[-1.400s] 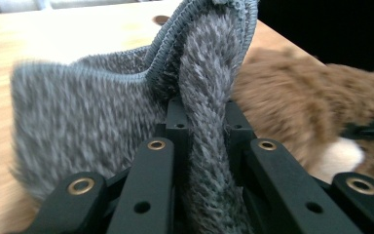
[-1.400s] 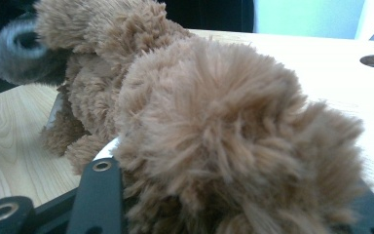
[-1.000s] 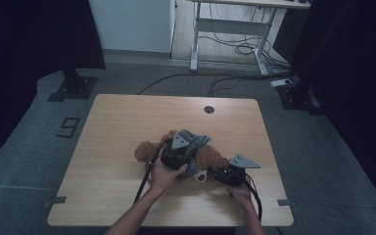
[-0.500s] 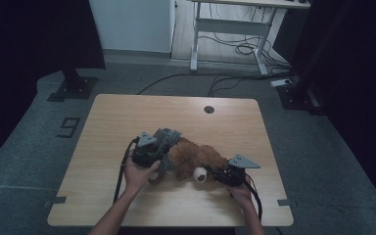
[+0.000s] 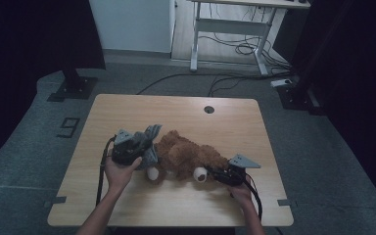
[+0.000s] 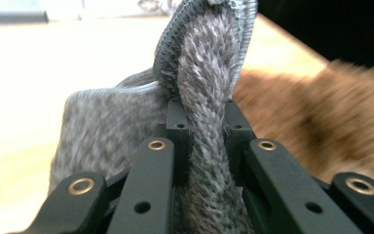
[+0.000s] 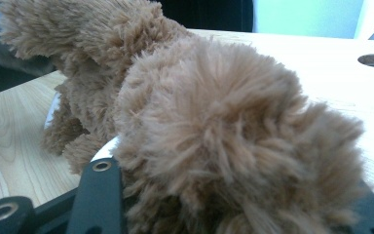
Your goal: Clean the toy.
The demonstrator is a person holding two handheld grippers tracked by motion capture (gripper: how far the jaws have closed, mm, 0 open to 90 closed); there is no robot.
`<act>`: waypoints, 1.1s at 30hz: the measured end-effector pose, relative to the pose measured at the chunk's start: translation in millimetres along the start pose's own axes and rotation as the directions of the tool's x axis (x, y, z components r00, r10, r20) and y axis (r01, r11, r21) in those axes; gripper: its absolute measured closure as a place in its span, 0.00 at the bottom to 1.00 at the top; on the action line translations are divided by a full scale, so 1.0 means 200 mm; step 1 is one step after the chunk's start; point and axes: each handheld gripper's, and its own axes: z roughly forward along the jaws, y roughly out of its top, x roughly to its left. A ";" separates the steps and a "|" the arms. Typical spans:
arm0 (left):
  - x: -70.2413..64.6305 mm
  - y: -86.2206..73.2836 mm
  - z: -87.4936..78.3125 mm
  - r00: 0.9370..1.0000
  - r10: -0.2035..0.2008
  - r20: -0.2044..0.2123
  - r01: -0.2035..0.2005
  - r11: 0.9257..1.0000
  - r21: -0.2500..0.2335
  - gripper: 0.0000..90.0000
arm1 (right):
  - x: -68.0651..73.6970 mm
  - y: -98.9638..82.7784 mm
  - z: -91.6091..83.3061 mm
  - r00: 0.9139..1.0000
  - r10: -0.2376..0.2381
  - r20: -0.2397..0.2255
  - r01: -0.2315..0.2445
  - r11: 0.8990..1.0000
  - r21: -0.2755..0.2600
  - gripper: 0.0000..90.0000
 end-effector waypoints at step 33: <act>-0.74 0.03 0.53 0.966 0.192 0.174 -0.221 0.961 0.165 0.87 | 0.00 0.00 0.00 1.000 -0.002 0.007 0.002 1.000 0.004 0.51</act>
